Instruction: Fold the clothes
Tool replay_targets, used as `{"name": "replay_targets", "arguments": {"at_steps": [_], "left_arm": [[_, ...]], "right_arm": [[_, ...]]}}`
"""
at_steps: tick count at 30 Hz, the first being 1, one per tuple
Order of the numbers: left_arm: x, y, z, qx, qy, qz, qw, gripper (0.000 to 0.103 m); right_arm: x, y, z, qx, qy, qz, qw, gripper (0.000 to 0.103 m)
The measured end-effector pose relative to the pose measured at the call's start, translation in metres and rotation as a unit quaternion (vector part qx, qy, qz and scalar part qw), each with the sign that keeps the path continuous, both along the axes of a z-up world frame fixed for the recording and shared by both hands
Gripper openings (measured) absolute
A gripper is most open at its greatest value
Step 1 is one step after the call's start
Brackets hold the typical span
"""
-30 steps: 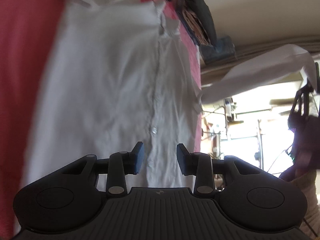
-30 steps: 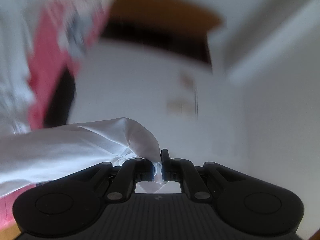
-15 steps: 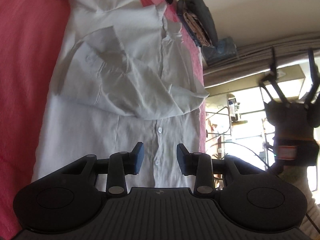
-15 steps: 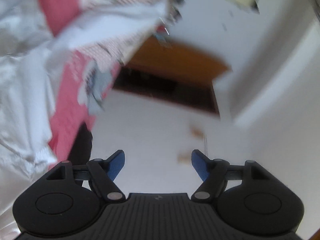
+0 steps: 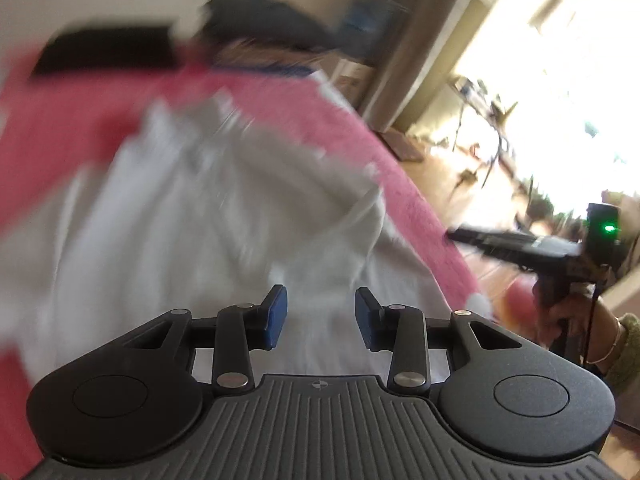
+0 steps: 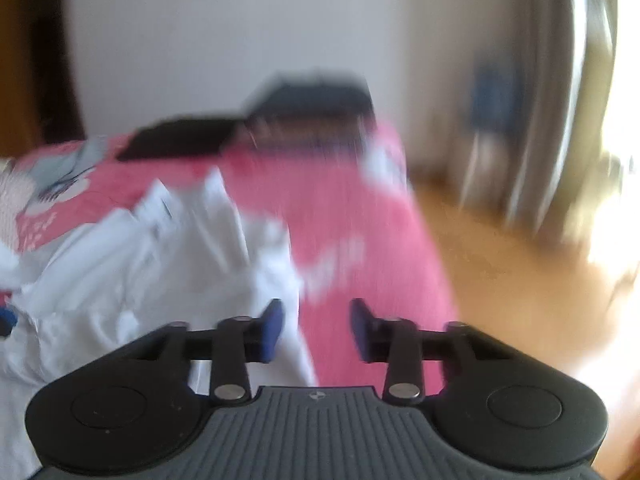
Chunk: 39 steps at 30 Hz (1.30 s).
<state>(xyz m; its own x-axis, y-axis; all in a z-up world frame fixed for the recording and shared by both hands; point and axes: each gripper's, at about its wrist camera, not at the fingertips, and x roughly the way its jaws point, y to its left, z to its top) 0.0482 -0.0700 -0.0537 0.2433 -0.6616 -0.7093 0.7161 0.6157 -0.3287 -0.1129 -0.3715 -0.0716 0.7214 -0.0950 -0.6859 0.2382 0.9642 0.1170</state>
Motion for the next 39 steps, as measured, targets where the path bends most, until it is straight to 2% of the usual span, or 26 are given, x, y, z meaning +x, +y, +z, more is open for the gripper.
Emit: {"name": "replay_targets", "arguments": {"at_steps": [3, 9, 15, 16, 17, 19, 21, 24, 27, 30, 33, 37, 39], "left_arm": [[0.014, -0.06, 0.003, 0.025, -0.032, -0.033, 0.9987, 0.04], [0.025, -0.157, -0.021, 0.078, -0.061, -0.079, 0.9919, 0.044], [0.035, -0.203, -0.05, 0.109, -0.041, -0.092, 0.989, 0.043], [0.037, -0.205, -0.055, 0.108, -0.034, -0.092, 0.9892, 0.03], [0.041, -0.206, -0.059, 0.108, -0.024, -0.09, 0.9898, 0.008], [0.056, -0.197, -0.065, 0.091, 0.013, -0.06, 0.994, 0.004], [0.071, -0.18, -0.066, 0.062, 0.041, -0.023, 0.997, 0.002], [0.096, -0.152, -0.069, 0.014, 0.094, 0.032, 0.995, 0.0], [0.12, -0.126, -0.077, -0.048, 0.166, 0.083, 0.9814, 0.0], [0.13, -0.107, -0.084, -0.091, 0.189, 0.12, 0.9703, 0.0], [0.141, -0.089, -0.094, -0.151, 0.235, 0.166, 0.9457, 0.0], [0.149, -0.079, -0.094, -0.16, 0.238, 0.201, 0.9368, 0.001], [0.152, -0.073, -0.086, -0.162, 0.222, 0.222, 0.9354, 0.001]], "right_arm": [[0.008, -0.012, -0.031, 0.029, -0.002, -0.002, 1.0, 0.031], [0.026, -0.013, -0.054, 0.047, -0.024, 0.035, 0.998, 0.031], [0.042, -0.007, -0.073, 0.042, -0.026, 0.066, 0.997, 0.031], [0.042, -0.007, -0.075, 0.04, -0.025, 0.068, 0.997, 0.031], [0.042, -0.006, -0.077, 0.038, -0.024, 0.071, 0.996, 0.03], [0.042, -0.006, -0.081, 0.034, -0.024, 0.075, 0.996, 0.018], [0.041, -0.006, -0.083, 0.037, -0.026, 0.076, 0.996, 0.011], [0.042, -0.009, -0.086, 0.045, -0.029, 0.073, 0.996, 0.007], [0.041, -0.011, -0.088, 0.05, -0.031, 0.073, 0.996, 0.005], [0.04, -0.013, -0.088, 0.052, -0.033, 0.075, 0.995, 0.004], [0.039, -0.012, -0.09, 0.045, -0.035, 0.079, 0.995, 0.004], [0.038, -0.015, -0.09, 0.052, -0.035, 0.079, 0.995, 0.003], [0.039, -0.017, -0.09, 0.057, -0.035, 0.078, 0.995, 0.003]]}}
